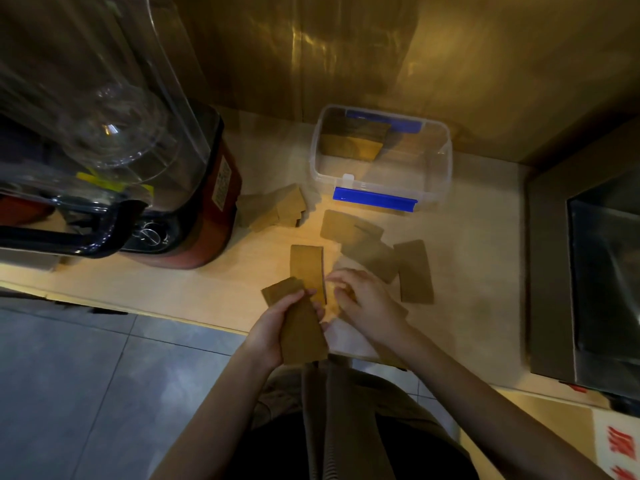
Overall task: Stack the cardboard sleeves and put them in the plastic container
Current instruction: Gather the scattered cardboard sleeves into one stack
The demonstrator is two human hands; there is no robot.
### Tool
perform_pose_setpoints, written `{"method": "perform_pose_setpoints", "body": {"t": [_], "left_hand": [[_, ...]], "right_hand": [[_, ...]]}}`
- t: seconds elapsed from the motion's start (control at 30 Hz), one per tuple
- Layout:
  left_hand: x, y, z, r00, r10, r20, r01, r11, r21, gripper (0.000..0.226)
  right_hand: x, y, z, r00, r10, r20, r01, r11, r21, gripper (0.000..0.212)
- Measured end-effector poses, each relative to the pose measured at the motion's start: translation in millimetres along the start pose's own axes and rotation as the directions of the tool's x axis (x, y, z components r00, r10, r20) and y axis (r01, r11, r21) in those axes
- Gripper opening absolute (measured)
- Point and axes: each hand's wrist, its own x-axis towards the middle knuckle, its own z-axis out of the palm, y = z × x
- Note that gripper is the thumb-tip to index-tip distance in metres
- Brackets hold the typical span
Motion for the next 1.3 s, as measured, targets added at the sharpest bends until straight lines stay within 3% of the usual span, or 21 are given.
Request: {"method": "perform_pose_setpoints", "body": {"t": [0.13,0.23,0.33,0.57,0.83,0.93,1.0,1.07,1.13,1.2,1.3], "left_hand": [[0,4,-27,0.985,0.035,-0.17,-0.061,0.986,-0.153,0.024],[-4,8,-39,0.98,0.048,-0.195,-0.085,0.979,-0.188,0.02],[-6,11,-45,0.974,0.052,-0.219,-0.091,0.981,-0.174,0.017],[-7,14,-47,0.971,0.052,-0.232,-0.085,0.987,-0.137,0.018],[-8,9,-42,0.97,0.044,-0.239,-0.082,0.985,-0.154,0.022],[-8,7,-39,0.974,0.041,-0.224,-0.075,0.987,-0.145,0.024],[-7,7,-36,0.979,0.056,-0.198,-0.086,0.985,-0.148,0.027],[-6,7,-32,0.982,0.08,-0.17,-0.107,0.981,-0.16,0.029],[-5,8,-28,0.983,0.115,-0.144,-0.138,0.977,-0.161,0.034],[-2,9,-24,0.983,0.142,-0.119,-0.16,0.974,-0.158,0.041],[2,10,-16,0.984,0.157,-0.082,-0.17,0.968,-0.187,0.045]], "right_hand": [[25,11,24,0.983,0.151,0.103,-0.127,0.969,-0.21,0.042],[40,13,43,0.968,0.115,0.223,-0.023,0.926,-0.376,0.066],[56,14,49,0.953,0.068,0.295,0.086,0.874,-0.479,0.077],[92,11,33,0.915,0.094,0.392,0.146,0.83,-0.539,0.094],[87,11,37,0.958,0.034,0.283,0.132,0.828,-0.546,0.101],[85,11,30,0.981,0.034,0.193,0.082,0.822,-0.563,0.079],[83,12,18,0.987,0.037,0.156,0.04,0.884,-0.466,0.054],[79,12,2,0.984,0.118,0.135,-0.086,0.972,-0.221,0.036],[73,13,-16,0.969,0.213,0.125,-0.216,0.976,0.006,0.029],[62,11,-35,0.951,0.3,0.074,-0.309,0.912,0.27,0.026],[38,4,-51,0.892,0.452,-0.007,-0.324,0.65,0.688,0.016]]}}
